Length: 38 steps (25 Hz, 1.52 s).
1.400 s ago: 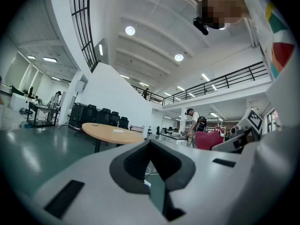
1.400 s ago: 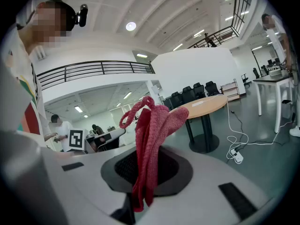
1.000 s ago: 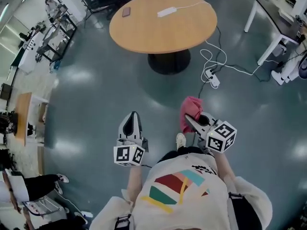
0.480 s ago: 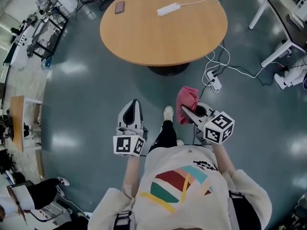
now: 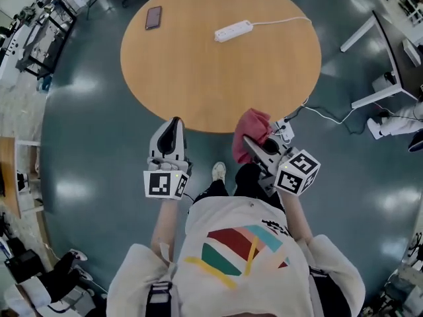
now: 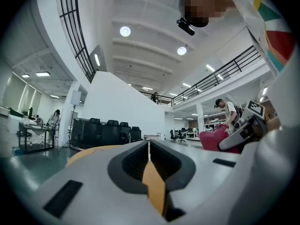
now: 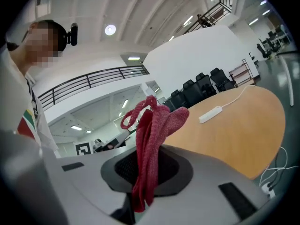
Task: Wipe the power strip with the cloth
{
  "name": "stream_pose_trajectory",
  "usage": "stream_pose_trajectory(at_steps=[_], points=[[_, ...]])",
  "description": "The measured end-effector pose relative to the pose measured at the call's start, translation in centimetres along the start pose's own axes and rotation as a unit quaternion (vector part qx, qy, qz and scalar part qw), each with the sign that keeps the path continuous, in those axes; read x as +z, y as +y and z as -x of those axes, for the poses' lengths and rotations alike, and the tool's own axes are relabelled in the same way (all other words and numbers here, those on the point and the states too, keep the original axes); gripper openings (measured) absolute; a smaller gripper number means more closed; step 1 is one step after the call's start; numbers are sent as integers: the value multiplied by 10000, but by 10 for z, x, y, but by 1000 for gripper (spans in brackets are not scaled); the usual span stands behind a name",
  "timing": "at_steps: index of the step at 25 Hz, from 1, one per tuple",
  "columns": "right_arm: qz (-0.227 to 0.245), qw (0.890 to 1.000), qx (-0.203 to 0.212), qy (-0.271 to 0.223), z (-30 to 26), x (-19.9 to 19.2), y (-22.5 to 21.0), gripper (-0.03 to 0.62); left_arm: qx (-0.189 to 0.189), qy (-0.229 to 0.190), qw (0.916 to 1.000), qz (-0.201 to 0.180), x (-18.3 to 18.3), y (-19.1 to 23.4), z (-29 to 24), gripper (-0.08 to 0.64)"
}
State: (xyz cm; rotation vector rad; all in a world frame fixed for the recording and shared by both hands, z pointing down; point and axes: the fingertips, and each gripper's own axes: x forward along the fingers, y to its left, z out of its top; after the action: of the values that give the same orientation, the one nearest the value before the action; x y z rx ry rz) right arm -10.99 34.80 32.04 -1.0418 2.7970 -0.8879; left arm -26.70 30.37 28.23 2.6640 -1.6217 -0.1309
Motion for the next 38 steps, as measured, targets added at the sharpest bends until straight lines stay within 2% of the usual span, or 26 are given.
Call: stream_pose_trajectory(at_steps=[2,5,9,12,16,19,22,24,26,27,29,33,37,38], points=[[-14,9999,80,-76,-10,11,-30,40,-224,74,9997,26,-15,-9,-46,43],[70,9999,84,-8,2,41,-104,40,-451,186,9988,30,-31,-51,-129,43],[-146,9997,199,93,7,90,-185,40,-238,348,9990,138,-33,-76,-214,44],[-74,9989,432,180,9,127,-231,40,-114,321,9992,195,-25,-88,-265,44],[38,9979,571,316,-14,141,-276,40,-17,440,9987,252,-37,-84,-298,47],[29,9971,726,219,-29,151,-290,40,-37,694,9975,161,-58,-77,-306,87],[10,9969,778,140,-35,158,-303,40,-165,778,9968,15,-68,-77,-318,115],[100,9971,748,139,-40,164,-314,40,-377,849,9955,-158,-77,-75,-335,148],[137,9973,704,133,-45,172,-323,40,-724,1156,9897,-434,-97,-73,-359,263],[123,9975,687,133,-47,175,-327,40,-884,1394,9845,-591,-111,-70,-370,281],[110,9974,689,179,-50,181,-331,40,-1069,1899,9729,-771,-139,-58,-390,281],[187,9954,738,579,-67,180,-343,40,-1070,2617,9566,-712,-185,-28,-421,281],[244,9922,773,951,-90,172,-357,40,-1577,3106,9298,-1189,-220,-19,-440,286],[276,9915,760,1015,-96,171,-361,40,-1684,3180,9245,-1259,-227,-15,-447,321]])
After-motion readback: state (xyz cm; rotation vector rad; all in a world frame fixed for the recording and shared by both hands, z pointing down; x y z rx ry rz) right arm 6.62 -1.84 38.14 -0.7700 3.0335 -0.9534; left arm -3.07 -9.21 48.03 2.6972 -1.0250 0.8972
